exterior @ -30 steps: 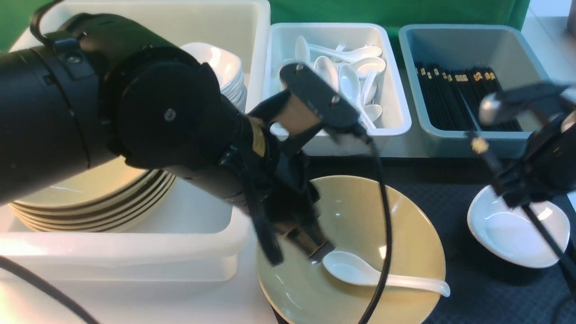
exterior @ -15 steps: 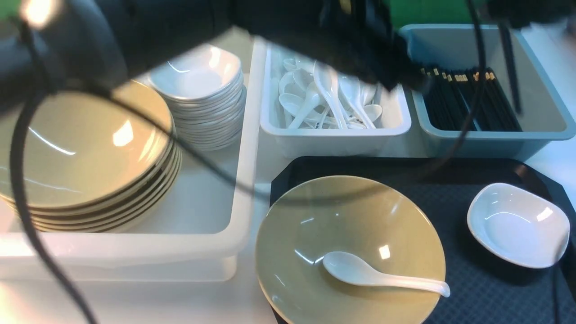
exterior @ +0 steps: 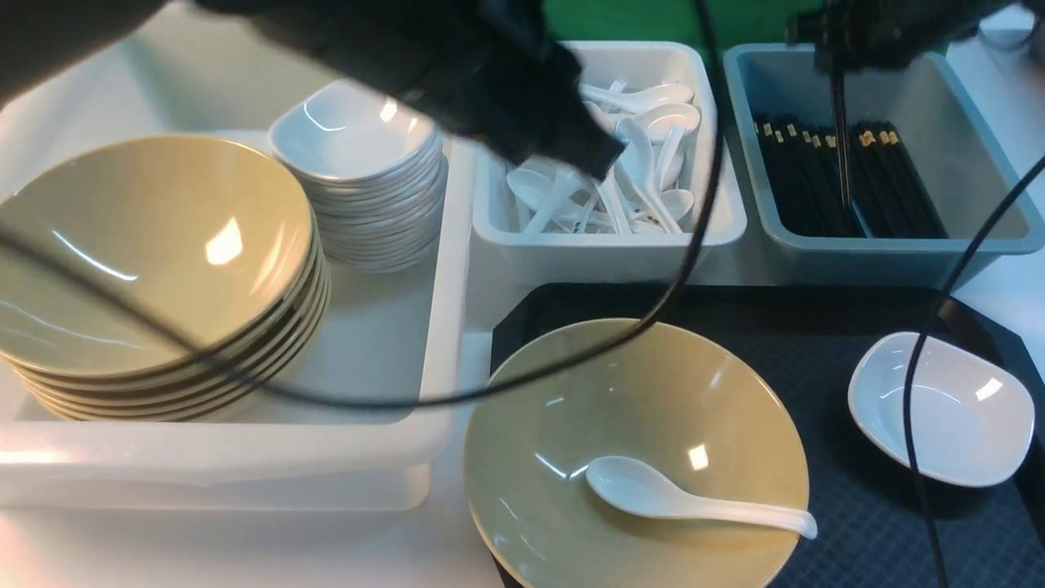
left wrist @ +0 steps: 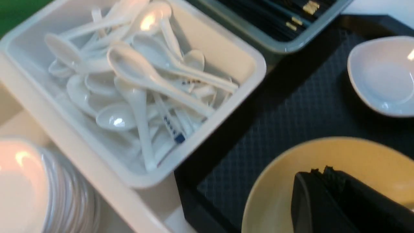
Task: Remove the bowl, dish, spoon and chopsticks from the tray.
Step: Use the right arm to put the chopsticks into the small storage box on the right, then use the right arm to grab the soup spoon in the middle
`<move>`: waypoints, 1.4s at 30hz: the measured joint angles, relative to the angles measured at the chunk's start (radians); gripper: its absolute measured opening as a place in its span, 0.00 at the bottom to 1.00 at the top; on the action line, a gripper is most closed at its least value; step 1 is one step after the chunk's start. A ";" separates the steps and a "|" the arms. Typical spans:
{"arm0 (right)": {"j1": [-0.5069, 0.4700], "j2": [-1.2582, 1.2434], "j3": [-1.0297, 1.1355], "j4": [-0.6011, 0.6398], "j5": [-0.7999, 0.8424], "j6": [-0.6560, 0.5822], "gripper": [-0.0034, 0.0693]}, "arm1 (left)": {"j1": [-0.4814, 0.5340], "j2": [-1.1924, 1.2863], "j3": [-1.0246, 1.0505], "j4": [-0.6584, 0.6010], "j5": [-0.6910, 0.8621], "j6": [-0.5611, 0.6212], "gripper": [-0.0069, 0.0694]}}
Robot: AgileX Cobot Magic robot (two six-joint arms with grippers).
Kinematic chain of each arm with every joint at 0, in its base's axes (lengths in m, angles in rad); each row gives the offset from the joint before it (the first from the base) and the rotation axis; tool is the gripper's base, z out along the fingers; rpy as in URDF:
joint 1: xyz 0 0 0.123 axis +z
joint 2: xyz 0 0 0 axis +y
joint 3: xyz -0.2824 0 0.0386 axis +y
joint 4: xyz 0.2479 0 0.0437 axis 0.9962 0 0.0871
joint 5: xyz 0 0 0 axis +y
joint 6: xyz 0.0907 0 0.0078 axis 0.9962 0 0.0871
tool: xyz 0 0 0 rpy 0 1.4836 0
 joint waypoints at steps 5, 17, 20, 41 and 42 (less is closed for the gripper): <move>0.001 0.014 -0.006 0.001 0.098 0.005 0.54 | 0.000 -0.125 0.145 0.036 -0.060 -0.041 0.08; 0.091 -0.309 -0.004 0.107 0.495 -0.401 0.74 | 0.000 -0.390 0.362 0.140 0.074 -0.158 0.08; 0.133 -0.392 0.058 0.108 0.501 -0.412 0.74 | 0.000 -0.439 0.446 0.130 0.069 -0.158 0.08; 0.577 -0.510 0.853 0.107 0.287 -0.548 0.74 | 0.000 -0.523 0.634 -0.115 -0.225 -0.001 0.08; 0.580 -0.490 0.853 0.107 0.284 -0.558 0.74 | 0.000 -0.523 0.634 -0.118 -0.227 0.000 0.08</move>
